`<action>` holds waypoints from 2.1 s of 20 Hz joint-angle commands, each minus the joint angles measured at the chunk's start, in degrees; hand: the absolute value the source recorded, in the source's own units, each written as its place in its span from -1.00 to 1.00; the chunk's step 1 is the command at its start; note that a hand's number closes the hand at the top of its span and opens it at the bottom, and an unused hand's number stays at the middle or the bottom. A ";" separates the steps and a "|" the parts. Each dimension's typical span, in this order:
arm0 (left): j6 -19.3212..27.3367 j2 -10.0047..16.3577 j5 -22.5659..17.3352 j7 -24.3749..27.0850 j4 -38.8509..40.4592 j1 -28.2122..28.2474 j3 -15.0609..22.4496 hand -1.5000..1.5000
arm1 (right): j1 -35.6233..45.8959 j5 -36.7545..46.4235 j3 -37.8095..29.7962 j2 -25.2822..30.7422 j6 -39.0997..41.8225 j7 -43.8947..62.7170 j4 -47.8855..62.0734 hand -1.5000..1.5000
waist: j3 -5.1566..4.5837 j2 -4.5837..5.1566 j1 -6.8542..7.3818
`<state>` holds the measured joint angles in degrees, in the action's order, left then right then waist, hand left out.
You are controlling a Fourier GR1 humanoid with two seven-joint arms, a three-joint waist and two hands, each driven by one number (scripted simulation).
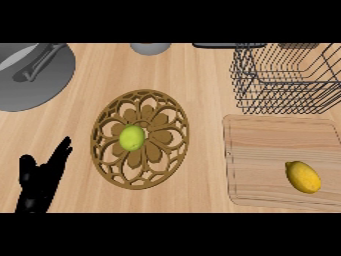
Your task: Pick the lemon from the cutting board and place it in the basket
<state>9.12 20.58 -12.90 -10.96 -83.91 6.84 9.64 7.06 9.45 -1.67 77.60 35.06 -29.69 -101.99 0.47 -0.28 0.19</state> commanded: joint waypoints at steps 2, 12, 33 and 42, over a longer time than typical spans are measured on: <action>-1.01 -1.13 -0.18 -0.64 5.95 -0.21 -0.71 0.00 | -2.99 3.11 2.70 -4.09 0.09 -4.03 -0.93 -1.00 | -0.47 0.31 -0.54; -2.25 -2.85 0.85 -0.84 7.57 -1.07 -0.63 0.00 | -3.58 16.39 10.46 -10.42 -6.34 -2.85 0.17 -1.00 | -0.46 0.36 -0.34; -4.69 -4.24 2.83 -0.69 7.40 -0.84 -3.74 0.00 | 0.95 31.52 16.00 -28.04 -11.34 -7.40 14.27 -1.00 | -0.49 0.36 -0.09; -5.34 -4.35 4.29 -1.41 4.25 1.55 -4.63 0.00 | -0.50 38.72 16.05 -29.63 -12.07 -7.92 14.99 -1.00 | -0.49 0.28 -0.13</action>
<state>5.04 16.91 -8.77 -13.90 -83.73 6.99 5.44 7.05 45.11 14.15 48.50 22.87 -38.18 -87.01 0.58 -0.44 0.17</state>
